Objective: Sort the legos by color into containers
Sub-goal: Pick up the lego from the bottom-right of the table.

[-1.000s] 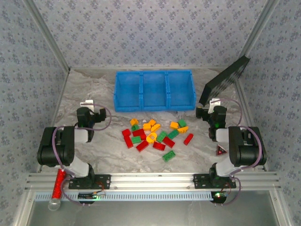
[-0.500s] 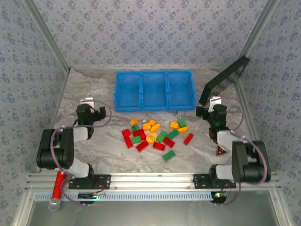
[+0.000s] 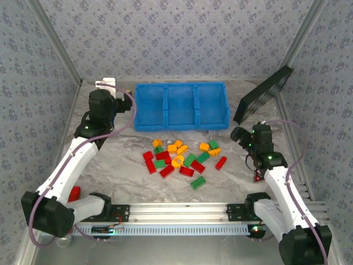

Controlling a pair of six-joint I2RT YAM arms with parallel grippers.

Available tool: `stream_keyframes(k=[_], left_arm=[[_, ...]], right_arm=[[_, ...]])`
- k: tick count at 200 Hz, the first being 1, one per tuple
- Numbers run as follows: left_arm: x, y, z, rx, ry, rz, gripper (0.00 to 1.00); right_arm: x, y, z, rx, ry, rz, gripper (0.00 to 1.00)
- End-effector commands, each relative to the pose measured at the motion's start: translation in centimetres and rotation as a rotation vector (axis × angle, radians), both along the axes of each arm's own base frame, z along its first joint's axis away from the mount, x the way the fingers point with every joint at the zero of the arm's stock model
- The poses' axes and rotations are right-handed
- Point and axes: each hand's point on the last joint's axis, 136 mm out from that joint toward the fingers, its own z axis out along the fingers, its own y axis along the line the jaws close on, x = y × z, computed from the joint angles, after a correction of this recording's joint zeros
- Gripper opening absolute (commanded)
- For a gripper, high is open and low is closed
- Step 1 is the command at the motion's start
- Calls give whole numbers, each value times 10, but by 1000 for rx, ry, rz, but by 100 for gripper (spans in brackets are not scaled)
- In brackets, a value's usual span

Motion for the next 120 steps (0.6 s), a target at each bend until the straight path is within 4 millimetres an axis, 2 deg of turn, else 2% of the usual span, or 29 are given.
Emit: stream_keyframes(k=[1, 29, 84, 120], left_arm=[[-23, -12, -24, 51, 160, -45, 99], [-33, -26, -17, 78, 166, -95, 99], [-37, -30, -17, 63, 159, -110, 99], [-38, -29, -15, 65, 154, -109, 99]], right_arm=[[-52, 25, -54, 195, 274, -38, 93], [-64, 44, -70, 226, 336, -20, 88], [-71, 63, -99, 114, 492, 43, 81], [-56, 76, -108, 90, 491, 76, 77]])
